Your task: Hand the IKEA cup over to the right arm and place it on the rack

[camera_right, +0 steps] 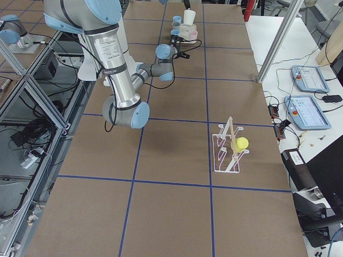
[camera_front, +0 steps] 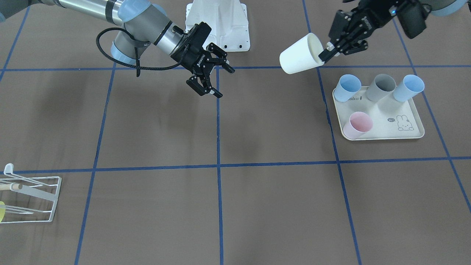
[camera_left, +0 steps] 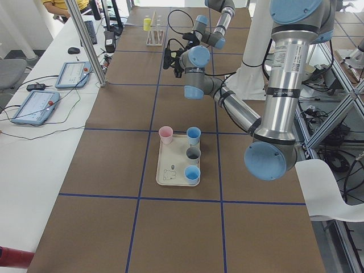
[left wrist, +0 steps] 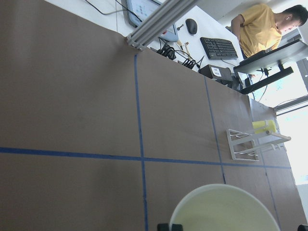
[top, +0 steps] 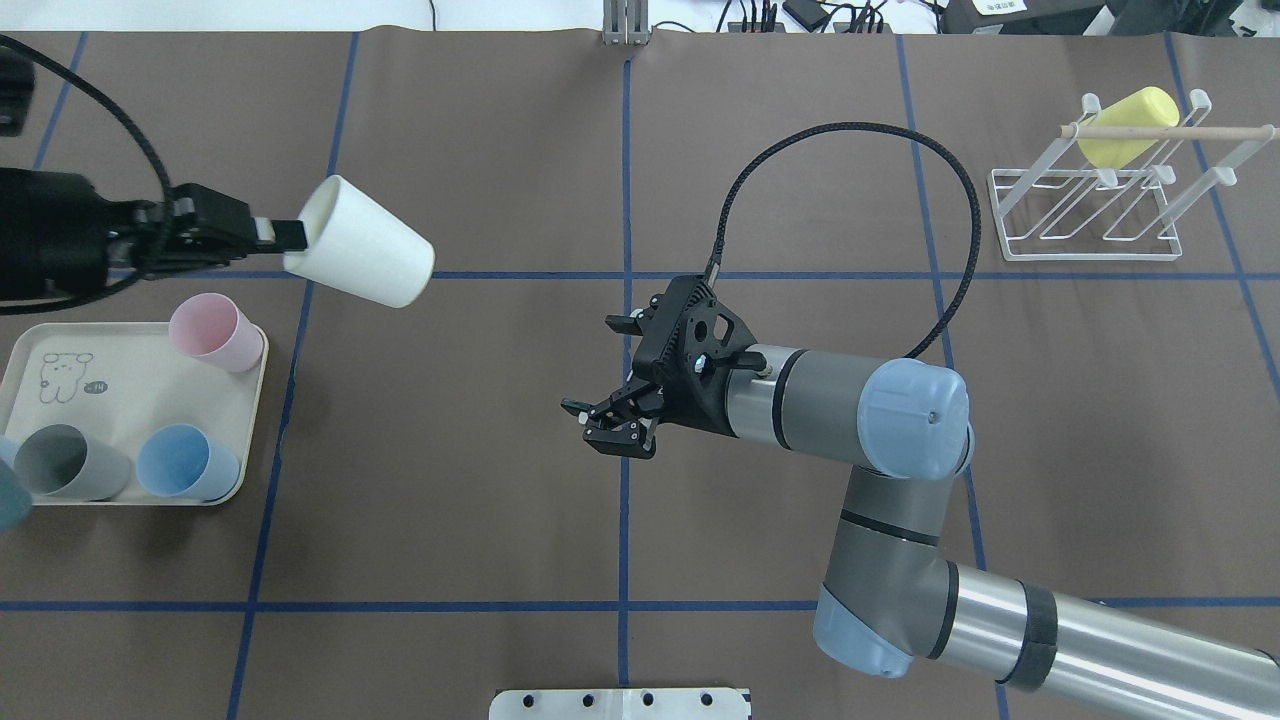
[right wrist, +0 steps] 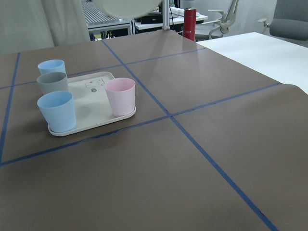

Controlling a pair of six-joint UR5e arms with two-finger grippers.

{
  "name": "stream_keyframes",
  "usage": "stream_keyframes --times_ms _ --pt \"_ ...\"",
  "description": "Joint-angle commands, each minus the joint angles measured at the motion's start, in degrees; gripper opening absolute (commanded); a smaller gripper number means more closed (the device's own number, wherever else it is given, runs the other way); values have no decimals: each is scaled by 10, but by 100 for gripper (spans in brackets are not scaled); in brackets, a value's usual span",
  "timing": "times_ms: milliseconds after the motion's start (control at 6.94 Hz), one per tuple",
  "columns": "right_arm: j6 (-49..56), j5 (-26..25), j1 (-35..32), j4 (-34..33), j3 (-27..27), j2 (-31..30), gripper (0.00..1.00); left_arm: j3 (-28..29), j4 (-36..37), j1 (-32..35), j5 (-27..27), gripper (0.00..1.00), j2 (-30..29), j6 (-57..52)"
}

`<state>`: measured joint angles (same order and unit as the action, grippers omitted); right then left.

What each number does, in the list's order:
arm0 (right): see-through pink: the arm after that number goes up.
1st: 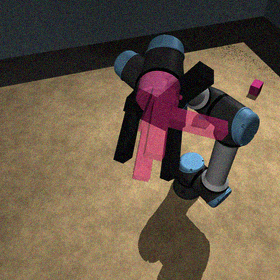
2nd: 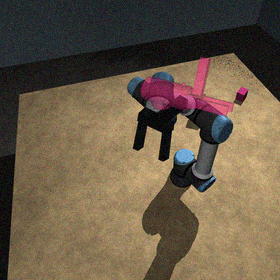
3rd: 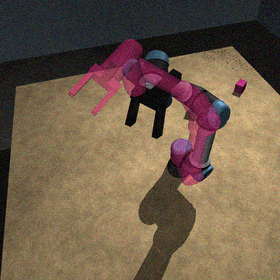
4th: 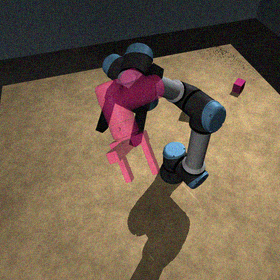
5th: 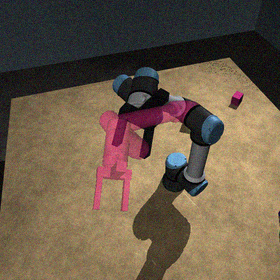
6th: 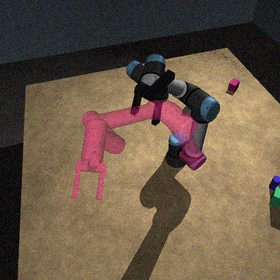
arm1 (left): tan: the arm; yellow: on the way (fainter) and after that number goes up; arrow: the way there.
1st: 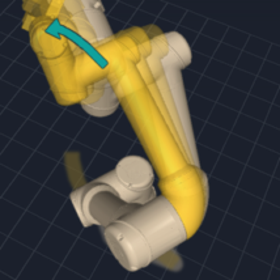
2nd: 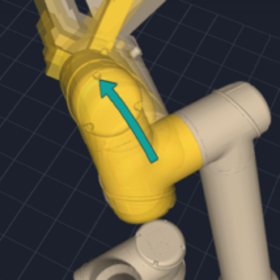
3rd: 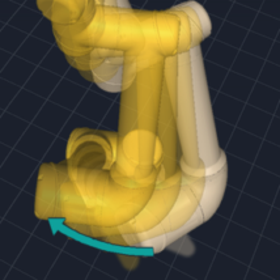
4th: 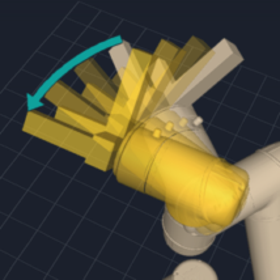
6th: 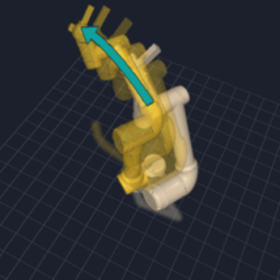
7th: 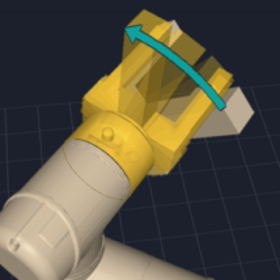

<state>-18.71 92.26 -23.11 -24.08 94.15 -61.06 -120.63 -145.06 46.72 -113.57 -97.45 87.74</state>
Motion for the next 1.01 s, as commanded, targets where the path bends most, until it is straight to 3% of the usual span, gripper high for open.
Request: stream_keyframes --times_ms 0,433,865 --pt "-1 -4 6 31 -7 8 99 5 1 -72 75 0 -27 34" --pt "1 -5 12 88 -9 0 99 27 1 -116 100 0 -55 40" --pt "1 -5 13 97 -8 2 99 35 1 -158 103 0 -55 36"
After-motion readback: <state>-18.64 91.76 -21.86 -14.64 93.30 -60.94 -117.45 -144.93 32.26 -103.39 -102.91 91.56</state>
